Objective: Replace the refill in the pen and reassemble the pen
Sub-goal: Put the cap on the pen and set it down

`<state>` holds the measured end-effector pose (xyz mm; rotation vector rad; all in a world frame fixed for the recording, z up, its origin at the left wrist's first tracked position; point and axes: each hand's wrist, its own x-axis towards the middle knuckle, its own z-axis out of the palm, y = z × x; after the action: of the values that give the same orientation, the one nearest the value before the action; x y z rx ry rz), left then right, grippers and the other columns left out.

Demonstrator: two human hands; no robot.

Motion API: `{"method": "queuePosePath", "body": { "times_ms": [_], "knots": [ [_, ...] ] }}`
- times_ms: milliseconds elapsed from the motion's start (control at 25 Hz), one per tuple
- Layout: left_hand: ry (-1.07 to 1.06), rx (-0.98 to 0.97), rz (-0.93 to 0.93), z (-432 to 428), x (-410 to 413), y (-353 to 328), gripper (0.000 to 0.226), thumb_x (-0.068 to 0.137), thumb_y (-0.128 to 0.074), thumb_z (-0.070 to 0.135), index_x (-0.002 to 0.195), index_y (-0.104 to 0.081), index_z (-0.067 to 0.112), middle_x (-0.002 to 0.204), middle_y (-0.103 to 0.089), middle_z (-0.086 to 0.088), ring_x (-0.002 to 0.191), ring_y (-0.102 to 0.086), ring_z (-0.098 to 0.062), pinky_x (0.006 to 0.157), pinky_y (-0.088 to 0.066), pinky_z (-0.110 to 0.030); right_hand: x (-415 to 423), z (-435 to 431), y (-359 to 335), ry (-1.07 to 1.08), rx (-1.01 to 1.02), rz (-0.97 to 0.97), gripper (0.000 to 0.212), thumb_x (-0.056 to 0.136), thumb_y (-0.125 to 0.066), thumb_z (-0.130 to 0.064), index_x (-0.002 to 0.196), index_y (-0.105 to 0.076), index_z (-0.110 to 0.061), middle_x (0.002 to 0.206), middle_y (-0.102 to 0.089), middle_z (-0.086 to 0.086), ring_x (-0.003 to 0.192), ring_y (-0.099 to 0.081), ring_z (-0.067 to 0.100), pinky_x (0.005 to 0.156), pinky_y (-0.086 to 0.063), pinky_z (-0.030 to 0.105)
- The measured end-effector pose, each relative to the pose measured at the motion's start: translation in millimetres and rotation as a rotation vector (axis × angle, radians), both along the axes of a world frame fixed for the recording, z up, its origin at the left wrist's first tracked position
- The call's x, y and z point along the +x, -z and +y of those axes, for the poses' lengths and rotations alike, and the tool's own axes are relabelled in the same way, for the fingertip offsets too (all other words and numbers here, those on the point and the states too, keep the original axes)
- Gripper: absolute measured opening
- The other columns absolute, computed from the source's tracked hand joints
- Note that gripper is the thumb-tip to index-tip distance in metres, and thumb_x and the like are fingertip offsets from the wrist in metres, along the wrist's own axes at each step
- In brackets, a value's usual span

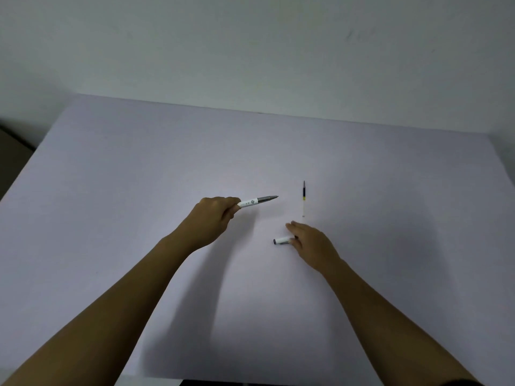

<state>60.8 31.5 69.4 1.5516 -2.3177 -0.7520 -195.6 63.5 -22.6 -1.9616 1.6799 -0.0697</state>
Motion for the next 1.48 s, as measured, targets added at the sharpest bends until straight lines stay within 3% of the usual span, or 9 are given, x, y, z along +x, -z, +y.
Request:
{"method": "queuePosePath", "body": {
  "times_ms": [120, 360, 520, 640, 840, 1000, 1160, 1360, 1480],
  "knots": [
    [-0.002, 0.014, 0.002, 0, 1, 3, 0.029, 0.098, -0.038, 0.025, 0.082, -0.054, 0.006, 0.072, -0.063, -0.014, 0.063, -0.051, -0.033, 0.062, -0.044, -0.043, 2, 8, 11, -0.004, -0.036, 0.054, 0.035, 0.095, -0.047, -0.020, 0.129, -0.052, -0.012, 0.142, -0.049, 0.006, 0.129, -0.046, 0.023, 0.103, -0.040, 0.036],
    [-0.013, 0.034, -0.006, 1, 2, 4, 0.028, 0.097, -0.039, 0.023, 0.083, -0.055, 0.005, 0.073, -0.063, -0.015, 0.064, -0.052, -0.034, 0.062, -0.045, -0.044, 4, -3, -4, 0.140, -0.181, -0.196, 0.017, 0.084, -0.064, -0.016, 0.098, -0.067, -0.007, 0.088, -0.069, 0.012, 0.080, -0.063, 0.028, 0.071, -0.045, 0.030],
    [-0.029, 0.048, -0.005, 3, 2, 2, 0.028, 0.097, -0.039, 0.022, 0.081, -0.054, 0.005, 0.072, -0.062, -0.016, 0.064, -0.052, -0.035, 0.062, -0.044, -0.044, 9, -14, -35, 0.258, -0.363, -0.459, 0.018, 0.084, -0.064, -0.008, 0.101, -0.068, -0.004, 0.088, -0.062, -0.002, 0.075, -0.053, 0.002, 0.072, -0.040, 0.005],
    [-0.035, 0.045, -0.002, 6, 0, -1, 0.027, 0.097, -0.039, 0.021, 0.081, -0.054, 0.004, 0.072, -0.062, -0.017, 0.065, -0.052, -0.036, 0.062, -0.044, -0.045, 12, -18, -45, 0.272, -0.424, -0.494, 0.020, 0.087, -0.060, -0.007, 0.105, -0.067, -0.004, 0.092, -0.061, -0.004, 0.078, -0.052, -0.007, 0.074, -0.038, 0.000],
    [-0.033, 0.015, -0.005, 6, 1, -3, 0.027, 0.097, -0.039, 0.021, 0.080, -0.053, 0.005, 0.071, -0.062, -0.016, 0.064, -0.051, -0.035, 0.062, -0.044, -0.044, 15, -25, -56, 0.261, -0.438, -0.525, 0.021, 0.088, -0.057, -0.007, 0.108, -0.065, -0.004, 0.103, -0.068, 0.008, 0.087, -0.056, 0.009, 0.079, -0.039, 0.000],
    [-0.023, 0.009, -0.015, 5, 2, -4, 0.025, 0.097, -0.040, 0.022, 0.079, -0.052, 0.009, 0.069, -0.060, -0.014, 0.063, -0.050, -0.034, 0.062, -0.044, -0.043, 21, -29, -60, 0.202, -0.440, -0.507, 0.021, 0.089, -0.057, -0.007, 0.107, -0.066, -0.006, 0.102, -0.068, 0.010, 0.086, -0.053, 0.000, 0.079, -0.039, 0.001],
    [0.000, -0.002, -0.012, 4, -1, -3, 0.026, 0.097, -0.040, 0.023, 0.082, -0.055, 0.008, 0.072, -0.062, -0.014, 0.064, -0.052, -0.032, 0.062, -0.044, -0.043, 25, -35, -66, 0.043, -0.420, -0.480, 0.019, 0.089, -0.058, -0.010, 0.105, -0.068, -0.007, 0.095, -0.069, 0.011, 0.083, -0.060, 0.017, 0.076, -0.040, 0.008],
    [-0.011, -0.003, -0.041, 1, -1, 5, 0.025, 0.097, -0.042, 0.022, 0.083, -0.056, 0.007, 0.069, -0.060, -0.012, 0.060, -0.048, -0.029, 0.060, -0.041, -0.039, 28, -41, -71, -0.053, -0.316, -0.440, 0.019, 0.090, -0.055, -0.010, 0.104, -0.067, -0.007, 0.091, -0.068, 0.012, 0.079, -0.055, 0.016, 0.071, -0.038, 0.011],
    [0.078, 0.020, -0.085, 2, -3, 11, 0.024, 0.096, -0.044, 0.027, 0.095, -0.060, 0.009, 0.080, -0.059, -0.011, 0.064, -0.055, -0.028, 0.065, -0.047, -0.042, 25, -48, -72, -0.057, -0.280, -0.447, 0.023, 0.090, -0.056, -0.010, 0.111, -0.064, -0.006, 0.102, -0.068, 0.012, 0.088, -0.060, 0.016, 0.080, -0.043, 0.019]
  ]
}}
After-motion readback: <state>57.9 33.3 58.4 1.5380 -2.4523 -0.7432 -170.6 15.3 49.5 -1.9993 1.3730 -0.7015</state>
